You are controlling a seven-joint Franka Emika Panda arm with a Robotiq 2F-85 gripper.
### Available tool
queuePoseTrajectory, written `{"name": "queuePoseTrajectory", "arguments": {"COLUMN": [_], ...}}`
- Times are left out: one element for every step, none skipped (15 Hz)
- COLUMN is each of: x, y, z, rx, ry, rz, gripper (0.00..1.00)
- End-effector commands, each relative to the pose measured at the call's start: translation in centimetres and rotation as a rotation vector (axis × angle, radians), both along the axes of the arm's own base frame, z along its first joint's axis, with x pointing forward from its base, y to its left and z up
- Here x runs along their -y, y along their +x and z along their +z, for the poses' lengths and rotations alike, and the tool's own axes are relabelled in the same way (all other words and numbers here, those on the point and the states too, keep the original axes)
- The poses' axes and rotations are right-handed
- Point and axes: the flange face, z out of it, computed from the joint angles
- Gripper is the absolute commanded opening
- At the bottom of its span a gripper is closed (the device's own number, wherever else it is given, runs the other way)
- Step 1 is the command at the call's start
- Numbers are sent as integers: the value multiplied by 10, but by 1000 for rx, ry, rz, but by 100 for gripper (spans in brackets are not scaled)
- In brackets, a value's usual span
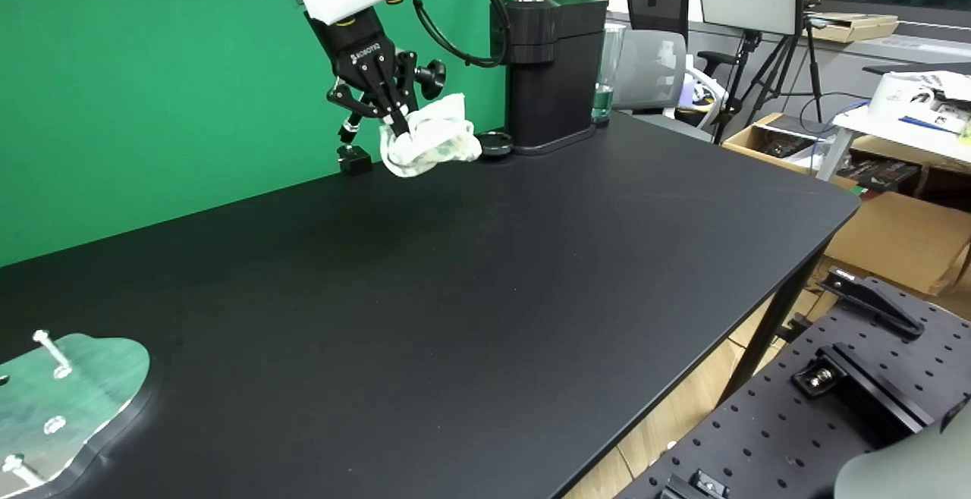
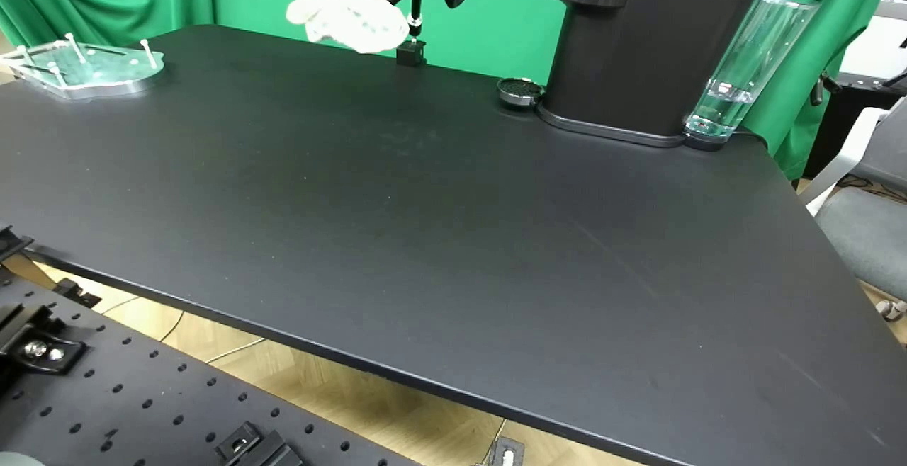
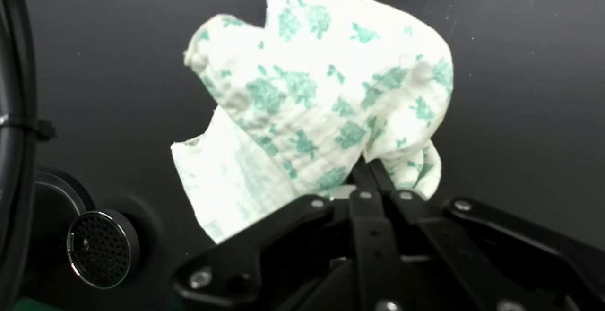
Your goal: Put the white towel on the black thing on top of the table
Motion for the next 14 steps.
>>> {"name": "queuePoseTrajectory", "arguments": {"x": [12, 16, 20, 25, 30, 33, 36, 37, 40, 42, 45, 47, 49, 50], "y": [-17, -21, -24, -27, -30, -32, -35, -38, -40, -42, -43, -44, -45, -46], "z": [15, 18, 20, 22, 24, 24, 24, 23, 23, 22, 21, 20, 19, 18], "rx": [5, 5, 5, 7, 8, 6, 3, -1, -8, -13, -17, -21, -24, -27], "ry": [18, 23, 27, 28, 28, 31, 35, 36, 33, 31, 29, 28, 27, 26], "rz": [-37, -42, -47, -53, -57, -65, -71, -74, -76, -80, -84, -87, -90, -91], "gripper": [0, 0, 0, 0, 0, 0, 0, 0, 0, 0, 0, 0, 0, 0]}}
